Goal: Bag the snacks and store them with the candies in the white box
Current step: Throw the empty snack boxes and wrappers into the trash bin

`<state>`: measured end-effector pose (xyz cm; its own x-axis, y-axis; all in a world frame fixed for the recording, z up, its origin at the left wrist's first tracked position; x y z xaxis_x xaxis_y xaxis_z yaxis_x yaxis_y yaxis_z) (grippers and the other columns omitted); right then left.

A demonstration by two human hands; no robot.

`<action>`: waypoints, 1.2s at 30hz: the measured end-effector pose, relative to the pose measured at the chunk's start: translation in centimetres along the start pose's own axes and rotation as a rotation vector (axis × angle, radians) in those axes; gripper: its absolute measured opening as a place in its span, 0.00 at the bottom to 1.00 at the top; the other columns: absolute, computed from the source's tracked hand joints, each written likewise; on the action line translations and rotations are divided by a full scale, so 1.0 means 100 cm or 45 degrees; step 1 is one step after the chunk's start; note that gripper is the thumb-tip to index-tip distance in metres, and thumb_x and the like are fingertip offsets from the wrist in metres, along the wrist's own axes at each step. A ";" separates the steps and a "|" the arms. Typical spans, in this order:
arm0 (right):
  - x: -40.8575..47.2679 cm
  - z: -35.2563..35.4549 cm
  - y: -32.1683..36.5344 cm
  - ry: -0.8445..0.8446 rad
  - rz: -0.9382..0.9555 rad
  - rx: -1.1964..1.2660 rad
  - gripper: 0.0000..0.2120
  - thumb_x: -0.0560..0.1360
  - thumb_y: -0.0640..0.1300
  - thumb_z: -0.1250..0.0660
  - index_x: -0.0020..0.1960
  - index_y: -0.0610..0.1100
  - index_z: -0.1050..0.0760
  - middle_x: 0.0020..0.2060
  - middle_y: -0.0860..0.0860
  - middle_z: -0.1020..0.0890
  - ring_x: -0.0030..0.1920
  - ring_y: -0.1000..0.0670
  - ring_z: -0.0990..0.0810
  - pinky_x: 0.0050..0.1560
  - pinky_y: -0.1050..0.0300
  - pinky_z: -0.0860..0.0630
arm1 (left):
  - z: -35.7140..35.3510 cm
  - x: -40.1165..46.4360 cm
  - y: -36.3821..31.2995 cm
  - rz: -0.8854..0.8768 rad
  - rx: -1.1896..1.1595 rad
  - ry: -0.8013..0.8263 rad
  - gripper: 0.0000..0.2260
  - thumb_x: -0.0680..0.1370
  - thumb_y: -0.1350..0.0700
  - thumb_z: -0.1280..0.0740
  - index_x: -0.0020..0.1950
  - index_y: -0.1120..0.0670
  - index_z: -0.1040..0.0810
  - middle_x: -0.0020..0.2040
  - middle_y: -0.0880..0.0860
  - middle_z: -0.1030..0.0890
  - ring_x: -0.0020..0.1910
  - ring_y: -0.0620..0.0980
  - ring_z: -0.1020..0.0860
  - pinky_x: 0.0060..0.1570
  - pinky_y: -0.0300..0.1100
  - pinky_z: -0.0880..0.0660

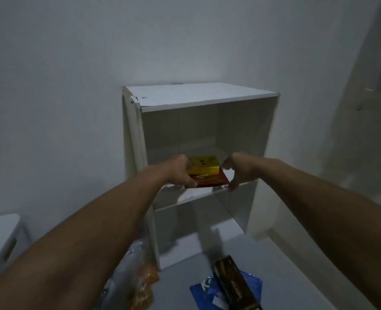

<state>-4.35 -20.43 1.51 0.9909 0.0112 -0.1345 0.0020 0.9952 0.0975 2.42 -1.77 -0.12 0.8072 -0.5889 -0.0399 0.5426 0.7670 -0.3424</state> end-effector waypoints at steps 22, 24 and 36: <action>0.061 -0.101 -0.049 -0.329 0.167 -0.100 0.22 0.72 0.40 0.35 0.65 0.52 0.24 0.61 0.48 0.21 0.60 0.43 0.23 0.53 0.50 0.23 | -0.045 0.130 0.032 0.229 0.319 0.179 0.49 0.65 0.47 0.26 0.78 0.45 0.53 0.74 0.57 0.38 0.73 0.62 0.39 0.68 0.59 0.36; 0.049 -0.097 -0.049 -0.402 0.070 0.111 0.23 0.66 0.42 0.38 0.59 0.49 0.21 0.58 0.49 0.22 0.60 0.43 0.25 0.50 0.52 0.23 | -0.045 0.130 0.027 0.157 0.336 0.152 0.44 0.62 0.45 0.25 0.74 0.48 0.41 0.68 0.55 0.29 0.65 0.57 0.30 0.62 0.53 0.29; 0.026 -0.111 -0.067 -0.593 -0.970 1.749 0.06 0.67 0.27 0.29 0.38 0.35 0.24 0.36 0.39 0.19 0.32 0.40 0.17 0.33 0.45 0.17 | -0.044 0.098 0.006 0.068 0.217 0.095 0.33 0.54 0.40 0.22 0.54 0.50 0.27 0.50 0.51 0.22 0.46 0.52 0.23 0.45 0.44 0.23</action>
<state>-3.25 -26.03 -10.49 0.6572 -0.6945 -0.2929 0.3396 -0.0741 0.9376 9.60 -8.23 -4.86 0.8198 -0.5587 -0.1257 0.5362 0.8259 -0.1740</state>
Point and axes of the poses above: each hand's wrist, its own x-axis towards the middle knuckle, its own z-axis out of the back of the hand, y = z × x, the point moved 3 cm from there along x, towards the middle knuckle
